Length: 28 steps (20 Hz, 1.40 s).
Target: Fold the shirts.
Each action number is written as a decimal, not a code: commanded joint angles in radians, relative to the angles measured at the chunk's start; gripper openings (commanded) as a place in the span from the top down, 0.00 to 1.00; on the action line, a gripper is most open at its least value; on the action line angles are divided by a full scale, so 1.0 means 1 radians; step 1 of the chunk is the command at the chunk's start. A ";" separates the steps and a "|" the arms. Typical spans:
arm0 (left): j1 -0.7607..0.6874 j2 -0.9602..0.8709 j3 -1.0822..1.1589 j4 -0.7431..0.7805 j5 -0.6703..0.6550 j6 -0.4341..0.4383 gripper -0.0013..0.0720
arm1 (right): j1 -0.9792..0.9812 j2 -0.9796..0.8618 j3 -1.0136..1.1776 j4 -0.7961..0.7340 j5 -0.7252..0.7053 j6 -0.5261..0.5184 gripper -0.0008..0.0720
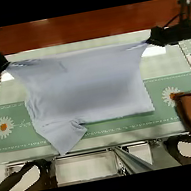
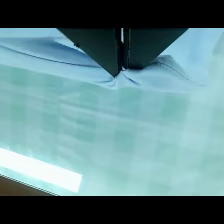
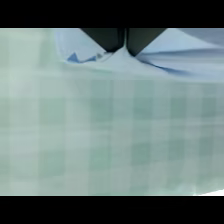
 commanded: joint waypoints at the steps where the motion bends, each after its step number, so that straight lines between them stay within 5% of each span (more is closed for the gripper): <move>1: -0.029 -0.191 0.019 -0.032 0.203 -0.092 0.96 | 0.001 -0.315 0.204 0.119 -0.068 -0.012 0.95; 4: -0.053 -0.294 0.020 -0.081 0.229 -0.127 0.96 | 0.004 -0.516 0.407 0.151 -0.031 0.055 0.95; 8: -0.039 -0.323 0.020 -0.097 0.086 -0.119 0.96 | -0.002 -0.575 0.450 0.145 0.124 0.055 0.95; 16: 0.079 -0.267 -0.003 -0.068 -0.447 0.177 0.96 | -0.018 -0.464 0.432 -0.031 0.500 0.019 0.95; 22: 0.072 -0.329 -0.106 -0.026 -0.440 0.164 0.96 | 0.021 -0.480 0.241 -0.110 0.390 0.033 0.95; 23: 0.066 -0.337 -0.109 -0.031 -0.439 0.163 0.93 | 0.025 -0.480 0.232 -0.100 0.351 0.040 0.84; 24: 0.059 -0.346 -0.107 -0.030 -0.450 0.160 0.59 | 0.031 -0.481 0.232 -0.090 0.329 0.066 0.40; 25: 0.056 -0.346 -0.103 -0.021 -0.457 0.159 0.01 | 0.030 -0.480 0.243 -0.066 0.322 0.073 0.13; 28: 0.090 -0.319 -0.074 0.001 -0.548 0.143 0.03 | -0.013 -0.440 0.327 -0.039 0.406 0.068 0.14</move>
